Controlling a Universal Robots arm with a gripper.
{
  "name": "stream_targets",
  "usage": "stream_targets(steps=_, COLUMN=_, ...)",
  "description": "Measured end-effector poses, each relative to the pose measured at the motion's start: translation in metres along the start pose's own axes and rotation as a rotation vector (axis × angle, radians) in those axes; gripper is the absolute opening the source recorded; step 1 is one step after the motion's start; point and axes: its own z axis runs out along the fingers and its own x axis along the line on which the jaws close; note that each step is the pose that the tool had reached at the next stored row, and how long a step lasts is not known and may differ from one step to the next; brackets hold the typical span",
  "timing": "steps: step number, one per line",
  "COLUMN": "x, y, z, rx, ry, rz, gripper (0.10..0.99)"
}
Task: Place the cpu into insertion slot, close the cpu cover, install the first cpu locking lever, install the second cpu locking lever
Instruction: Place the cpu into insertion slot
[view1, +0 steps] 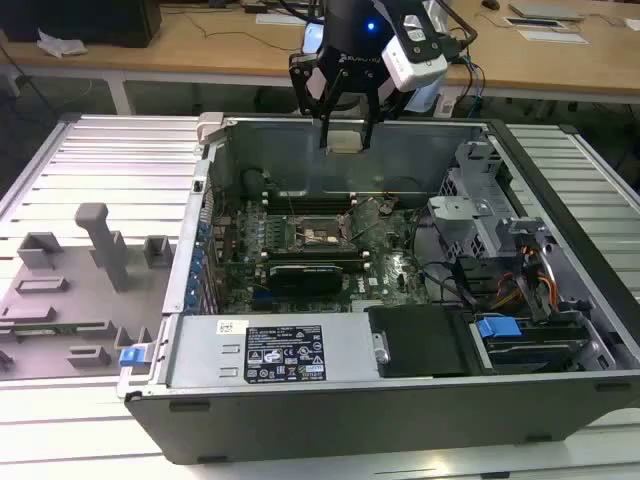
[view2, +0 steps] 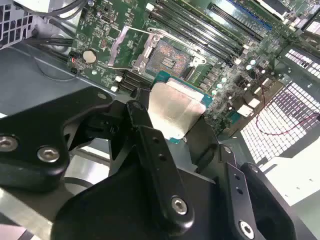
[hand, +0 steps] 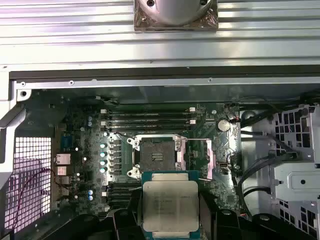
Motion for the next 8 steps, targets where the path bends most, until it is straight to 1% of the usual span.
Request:
stream_targets(steps=4, x=0.0000, y=0.0000, z=0.0004, rx=0.000, ry=-0.0001, rz=0.000, gripper=0.541)
stream_targets(steps=7, x=0.0013, y=-0.0004, z=0.0042, rx=0.000, ry=0.0000, rz=0.000, gripper=0.541)
stream_targets(steps=8, x=0.0018, y=-0.0007, z=0.0071, rx=0.000, ry=0.0000, rz=0.000, gripper=0.541)
